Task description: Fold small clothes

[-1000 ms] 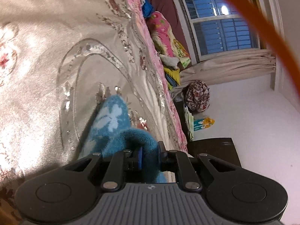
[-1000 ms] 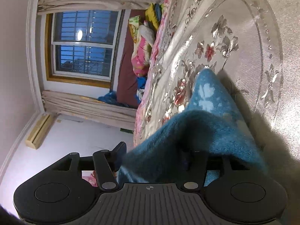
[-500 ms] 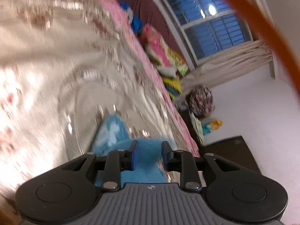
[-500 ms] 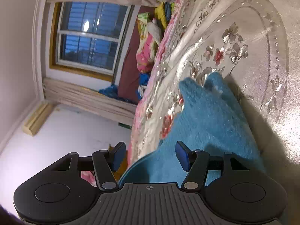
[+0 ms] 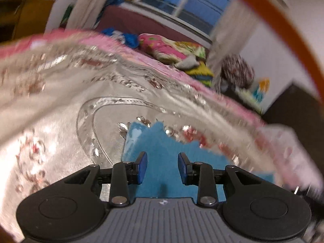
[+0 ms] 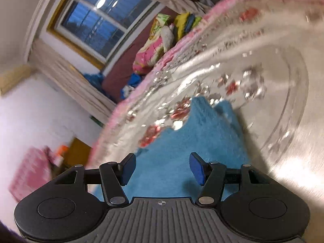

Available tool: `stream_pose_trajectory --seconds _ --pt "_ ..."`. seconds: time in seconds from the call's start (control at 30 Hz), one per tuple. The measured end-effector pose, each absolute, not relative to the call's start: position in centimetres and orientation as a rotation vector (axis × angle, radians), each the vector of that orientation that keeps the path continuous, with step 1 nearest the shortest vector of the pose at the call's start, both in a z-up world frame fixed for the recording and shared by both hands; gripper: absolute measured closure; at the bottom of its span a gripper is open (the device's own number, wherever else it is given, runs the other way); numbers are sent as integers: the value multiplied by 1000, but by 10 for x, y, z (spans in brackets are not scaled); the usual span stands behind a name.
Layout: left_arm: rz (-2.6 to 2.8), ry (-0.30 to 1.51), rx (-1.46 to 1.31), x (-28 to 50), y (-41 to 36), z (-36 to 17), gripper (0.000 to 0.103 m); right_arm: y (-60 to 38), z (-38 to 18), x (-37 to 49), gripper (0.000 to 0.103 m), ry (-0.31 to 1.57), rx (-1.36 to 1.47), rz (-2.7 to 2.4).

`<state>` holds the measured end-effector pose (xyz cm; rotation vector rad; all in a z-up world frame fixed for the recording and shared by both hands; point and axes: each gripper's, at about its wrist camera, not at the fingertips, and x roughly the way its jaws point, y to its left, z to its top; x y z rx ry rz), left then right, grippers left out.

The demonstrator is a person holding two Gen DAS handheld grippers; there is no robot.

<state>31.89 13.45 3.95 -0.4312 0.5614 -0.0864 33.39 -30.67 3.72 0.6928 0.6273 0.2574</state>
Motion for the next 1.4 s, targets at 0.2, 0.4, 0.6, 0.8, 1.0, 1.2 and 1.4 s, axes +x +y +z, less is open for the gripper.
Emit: stream_pose_trajectory --seconds 0.2,0.4,0.6,0.8,1.0,1.2,1.4 --pt "-55 607 -264 314 114 25 65 -294 24 345 80 688 470 93" --pt "-39 611 -242 310 112 24 65 -308 15 351 103 707 499 42" --pt "-29 620 -238 305 112 27 65 -301 18 358 103 720 446 33" --pt "-9 613 -172 292 108 36 64 -297 27 349 97 709 434 23" --pt "9 636 -132 284 105 35 64 -284 30 338 92 703 344 16" --pt "10 656 -148 274 108 33 63 -281 35 341 91 735 350 -13" --pt "-20 667 -197 263 121 27 61 -266 48 329 88 728 305 -37"
